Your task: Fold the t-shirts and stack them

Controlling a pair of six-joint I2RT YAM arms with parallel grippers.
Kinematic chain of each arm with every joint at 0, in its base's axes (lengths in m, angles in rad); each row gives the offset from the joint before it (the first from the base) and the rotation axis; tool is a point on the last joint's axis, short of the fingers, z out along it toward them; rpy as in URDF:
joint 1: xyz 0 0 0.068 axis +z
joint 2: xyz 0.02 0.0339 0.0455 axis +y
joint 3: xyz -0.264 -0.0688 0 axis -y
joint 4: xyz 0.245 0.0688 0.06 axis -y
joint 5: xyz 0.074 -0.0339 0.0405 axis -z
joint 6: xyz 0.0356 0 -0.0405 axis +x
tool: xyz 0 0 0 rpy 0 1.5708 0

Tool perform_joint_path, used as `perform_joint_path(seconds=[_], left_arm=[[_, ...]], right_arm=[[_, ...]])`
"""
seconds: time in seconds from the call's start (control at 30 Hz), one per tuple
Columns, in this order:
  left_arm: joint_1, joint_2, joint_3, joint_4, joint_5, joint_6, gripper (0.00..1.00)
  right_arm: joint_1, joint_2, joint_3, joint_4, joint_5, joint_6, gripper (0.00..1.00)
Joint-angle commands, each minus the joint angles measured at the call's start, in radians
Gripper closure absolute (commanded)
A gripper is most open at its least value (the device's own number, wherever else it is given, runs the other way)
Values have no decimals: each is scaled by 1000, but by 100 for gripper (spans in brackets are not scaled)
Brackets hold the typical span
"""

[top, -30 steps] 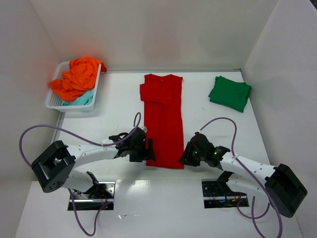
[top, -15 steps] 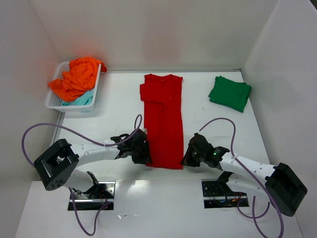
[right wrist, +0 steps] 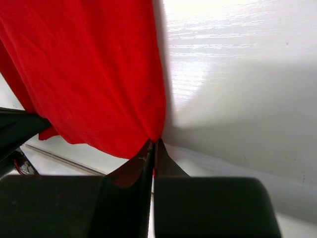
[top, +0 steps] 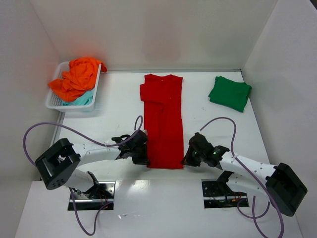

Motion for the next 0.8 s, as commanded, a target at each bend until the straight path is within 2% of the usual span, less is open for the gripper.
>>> perform_joint_path(seconds=[0.0, 0.37, 0.57, 0.77], left_arm=[[-11, -23, -13, -125, -52, 6, 100], [-11, -120, -4, -190, -83, 9, 100], [-11, -166, 103, -257, -132, 51, 100], [63, -218, 253, -308, -189, 146, 100]], right_arm=[[13, -23, 54, -41, 55, 13, 100], [13, -86, 88, -68, 46, 41, 100], [13, -86, 197, -79, 58, 41, 100], [-9, 3, 330, -59, 105, 13, 100]])
